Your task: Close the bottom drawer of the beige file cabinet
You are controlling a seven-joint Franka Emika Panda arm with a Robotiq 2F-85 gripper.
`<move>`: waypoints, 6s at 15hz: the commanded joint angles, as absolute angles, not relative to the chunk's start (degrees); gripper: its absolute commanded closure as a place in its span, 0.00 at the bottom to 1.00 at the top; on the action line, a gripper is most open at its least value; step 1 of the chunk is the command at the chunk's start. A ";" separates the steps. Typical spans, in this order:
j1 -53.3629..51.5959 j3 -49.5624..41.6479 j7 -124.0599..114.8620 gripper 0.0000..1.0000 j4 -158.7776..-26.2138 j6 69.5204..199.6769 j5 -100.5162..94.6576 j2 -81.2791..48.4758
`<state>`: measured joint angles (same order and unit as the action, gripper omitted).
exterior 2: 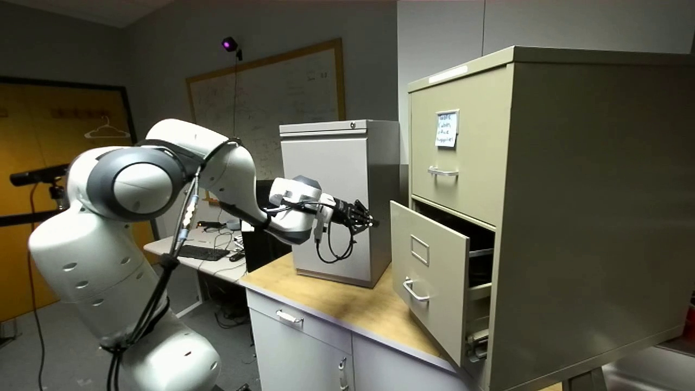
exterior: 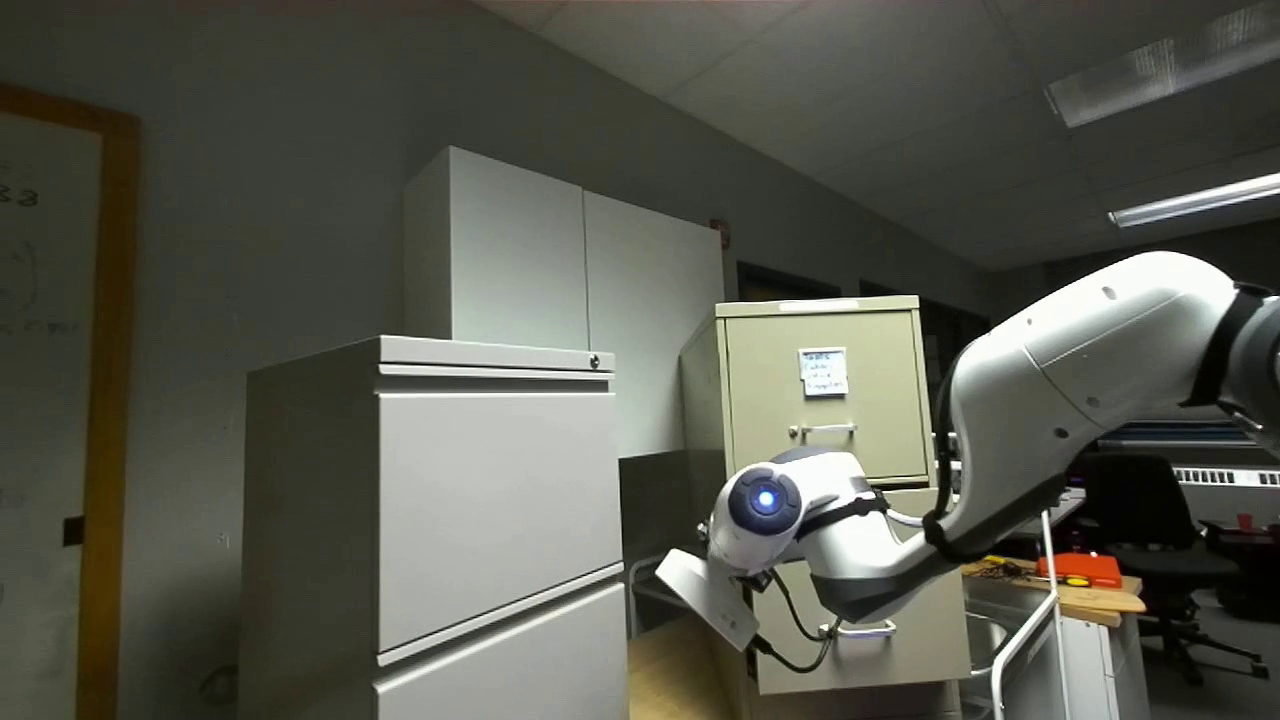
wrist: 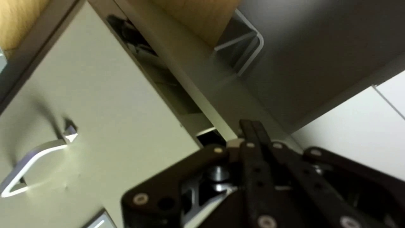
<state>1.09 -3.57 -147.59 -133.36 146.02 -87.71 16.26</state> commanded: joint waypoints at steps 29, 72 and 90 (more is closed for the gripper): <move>23.28 2.73 -149.40 1.00 -132.12 142.66 -63.70 22.25; 118.19 106.79 -108.22 1.00 -120.77 171.04 -16.12 39.71; 81.48 65.62 -82.71 1.00 -146.12 166.67 -2.18 42.93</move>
